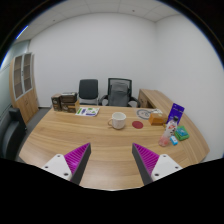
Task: Pour water
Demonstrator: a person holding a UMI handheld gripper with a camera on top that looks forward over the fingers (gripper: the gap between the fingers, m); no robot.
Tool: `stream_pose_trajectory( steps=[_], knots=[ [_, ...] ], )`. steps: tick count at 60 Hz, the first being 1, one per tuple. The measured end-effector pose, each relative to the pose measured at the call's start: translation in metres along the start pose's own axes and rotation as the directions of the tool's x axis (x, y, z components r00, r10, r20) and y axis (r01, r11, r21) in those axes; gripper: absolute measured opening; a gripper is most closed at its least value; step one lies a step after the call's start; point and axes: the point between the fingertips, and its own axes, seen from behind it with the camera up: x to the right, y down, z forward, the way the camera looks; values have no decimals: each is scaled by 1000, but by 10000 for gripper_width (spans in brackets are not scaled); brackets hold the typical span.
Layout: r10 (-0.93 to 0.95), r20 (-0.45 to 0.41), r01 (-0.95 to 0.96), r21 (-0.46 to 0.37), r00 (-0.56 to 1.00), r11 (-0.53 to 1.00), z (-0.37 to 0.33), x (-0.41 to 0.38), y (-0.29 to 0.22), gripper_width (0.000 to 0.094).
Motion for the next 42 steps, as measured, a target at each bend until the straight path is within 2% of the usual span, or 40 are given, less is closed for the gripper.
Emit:
stream_pose_trajectory(
  steps=[13, 20, 28, 42],
  knots=[
    [21, -160, -23, -11, 987, 1000, 31, 161, 48, 857],
    [50, -200, -48, 16, 979, 999, 66, 234, 59, 861],
    [56, -200, -44, 64, 978, 997, 124, 295, 58, 857],
    [68, -113, -56, 101, 991, 993, 231, 335, 49, 831]
  ],
)
